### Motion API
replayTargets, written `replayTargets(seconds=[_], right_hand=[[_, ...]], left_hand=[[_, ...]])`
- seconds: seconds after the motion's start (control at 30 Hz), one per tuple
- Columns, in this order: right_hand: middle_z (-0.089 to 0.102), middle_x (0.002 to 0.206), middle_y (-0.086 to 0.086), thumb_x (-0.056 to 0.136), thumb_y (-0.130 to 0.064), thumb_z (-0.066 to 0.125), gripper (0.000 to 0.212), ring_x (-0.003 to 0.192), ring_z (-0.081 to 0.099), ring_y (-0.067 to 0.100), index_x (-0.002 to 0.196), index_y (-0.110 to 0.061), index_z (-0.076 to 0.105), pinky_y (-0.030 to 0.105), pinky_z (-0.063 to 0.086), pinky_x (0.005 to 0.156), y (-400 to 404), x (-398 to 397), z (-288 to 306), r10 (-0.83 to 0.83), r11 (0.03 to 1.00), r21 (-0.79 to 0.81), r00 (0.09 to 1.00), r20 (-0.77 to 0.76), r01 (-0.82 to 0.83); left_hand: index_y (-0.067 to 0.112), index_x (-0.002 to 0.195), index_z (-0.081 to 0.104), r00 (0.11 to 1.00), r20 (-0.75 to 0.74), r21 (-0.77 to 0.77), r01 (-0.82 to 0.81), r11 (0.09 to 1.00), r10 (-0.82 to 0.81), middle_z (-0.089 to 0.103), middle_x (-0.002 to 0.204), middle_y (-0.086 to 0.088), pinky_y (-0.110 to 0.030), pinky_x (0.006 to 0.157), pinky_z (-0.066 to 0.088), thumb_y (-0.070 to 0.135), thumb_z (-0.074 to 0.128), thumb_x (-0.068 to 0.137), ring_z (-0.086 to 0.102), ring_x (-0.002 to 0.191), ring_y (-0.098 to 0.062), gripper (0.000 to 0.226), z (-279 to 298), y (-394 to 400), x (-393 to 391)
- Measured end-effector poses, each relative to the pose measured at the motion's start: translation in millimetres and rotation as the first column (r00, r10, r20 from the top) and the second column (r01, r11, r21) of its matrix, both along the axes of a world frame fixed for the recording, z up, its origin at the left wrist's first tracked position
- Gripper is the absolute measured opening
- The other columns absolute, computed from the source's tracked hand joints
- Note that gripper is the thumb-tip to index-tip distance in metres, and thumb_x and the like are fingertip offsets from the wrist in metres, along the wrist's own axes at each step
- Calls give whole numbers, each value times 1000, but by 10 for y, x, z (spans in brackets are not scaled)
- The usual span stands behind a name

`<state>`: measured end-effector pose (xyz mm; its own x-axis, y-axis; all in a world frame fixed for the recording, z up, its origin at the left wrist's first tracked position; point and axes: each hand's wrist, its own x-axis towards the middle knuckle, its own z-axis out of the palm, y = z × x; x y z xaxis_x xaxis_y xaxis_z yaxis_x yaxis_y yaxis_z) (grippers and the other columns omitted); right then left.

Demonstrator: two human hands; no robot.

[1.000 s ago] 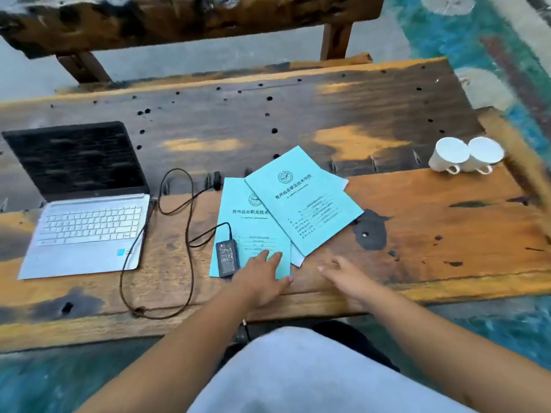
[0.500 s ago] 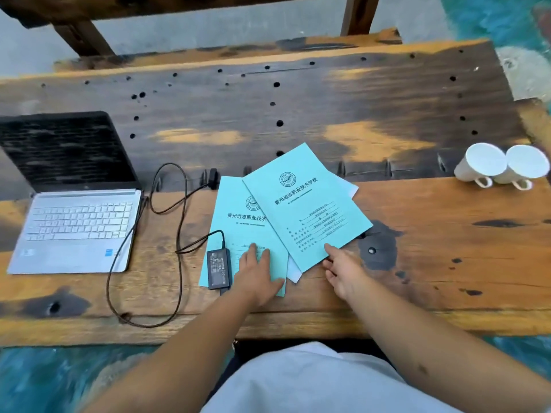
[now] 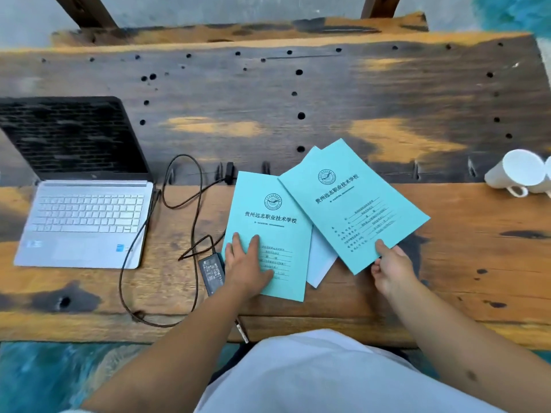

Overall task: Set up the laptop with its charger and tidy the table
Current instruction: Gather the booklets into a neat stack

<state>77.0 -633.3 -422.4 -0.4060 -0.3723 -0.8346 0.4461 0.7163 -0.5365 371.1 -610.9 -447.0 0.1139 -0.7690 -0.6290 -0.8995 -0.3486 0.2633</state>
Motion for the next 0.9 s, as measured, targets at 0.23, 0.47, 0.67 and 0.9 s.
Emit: replayTargets(seconds=[0.23,0.47,0.67,0.9], right_hand=[[68,86,-2,96,-25,59,14,55,46,9,107,-17,61,23,40,50,170,-466,-8,-36,997,66,983,-182,48],[64,74,7,90,-16,58,12,55,56,14,96,-8,64,24,43,45,255,-110,-87,-6,978,203,973,-232,54],[68,100,12,89,-21,65,19,96,63,25,101,-6,65,40,52,88,113,702,-99,272,953,139,962,-6,-268],[62,86,-5,90,-15,66,7,74,57,9,87,-18,61,23,40,55,-74,819,-27,83,989,118,992,93,-93]], left_hand=[[39,149,-5,996,62,34,-64,997,62,-25,157,-14,-53,118,10,58,80,66,-11,146,-41,121,-57,-79,132],[42,145,-11,992,82,72,-105,992,99,-16,156,-11,-60,111,28,57,87,56,1,144,-41,133,-60,-184,127],[40,145,-6,992,103,47,-78,996,73,-6,152,-12,-53,104,35,55,85,60,12,137,-36,126,-22,-185,152],[40,146,3,996,55,40,-69,997,67,5,145,-13,-46,92,44,44,80,71,20,127,-35,108,28,-222,84]])
